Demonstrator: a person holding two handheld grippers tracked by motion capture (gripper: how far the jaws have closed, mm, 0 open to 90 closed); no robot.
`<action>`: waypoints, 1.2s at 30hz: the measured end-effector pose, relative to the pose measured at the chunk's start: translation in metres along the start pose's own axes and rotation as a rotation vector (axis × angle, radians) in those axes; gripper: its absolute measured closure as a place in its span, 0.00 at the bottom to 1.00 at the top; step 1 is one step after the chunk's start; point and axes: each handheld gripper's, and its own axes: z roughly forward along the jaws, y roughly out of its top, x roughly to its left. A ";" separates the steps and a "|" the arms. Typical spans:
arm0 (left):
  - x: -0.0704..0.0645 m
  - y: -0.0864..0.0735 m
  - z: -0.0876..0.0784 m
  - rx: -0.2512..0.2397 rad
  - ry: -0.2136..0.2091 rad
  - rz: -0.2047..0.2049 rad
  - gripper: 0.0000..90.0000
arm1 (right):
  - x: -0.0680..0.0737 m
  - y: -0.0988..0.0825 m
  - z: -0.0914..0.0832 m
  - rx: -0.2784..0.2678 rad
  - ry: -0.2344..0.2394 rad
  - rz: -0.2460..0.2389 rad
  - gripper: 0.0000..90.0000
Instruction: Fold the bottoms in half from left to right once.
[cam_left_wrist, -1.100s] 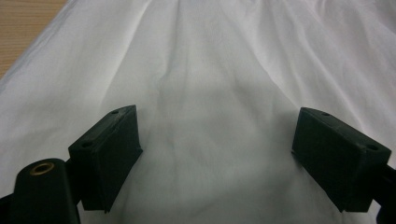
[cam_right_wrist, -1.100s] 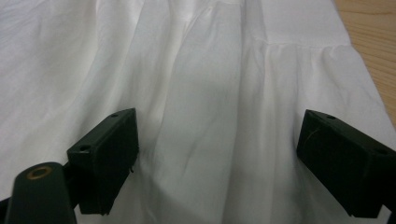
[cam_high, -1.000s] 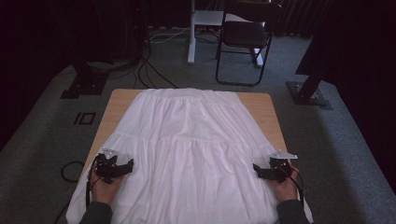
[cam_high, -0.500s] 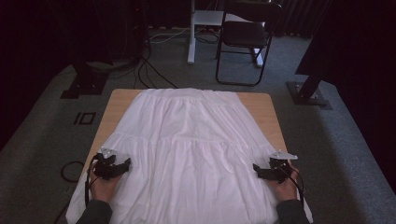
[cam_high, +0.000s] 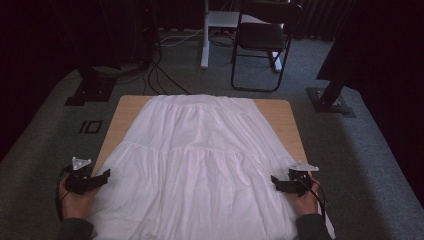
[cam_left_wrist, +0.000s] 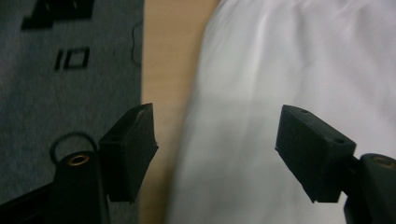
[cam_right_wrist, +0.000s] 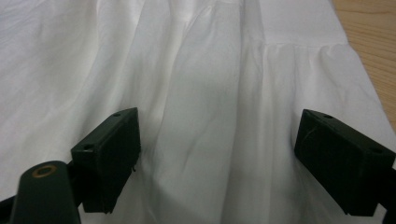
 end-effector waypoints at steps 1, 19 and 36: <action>0.002 -0.004 0.003 0.019 -0.007 0.004 0.29 | 0.000 0.000 0.000 0.000 0.000 0.000 0.15; -0.007 -0.030 0.003 0.009 -0.031 0.057 0.18 | 0.000 0.000 0.000 0.000 0.000 0.000 0.15; -0.062 -0.007 0.009 0.053 -0.028 0.242 0.96 | 0.001 0.002 -0.010 0.009 0.006 -0.010 0.54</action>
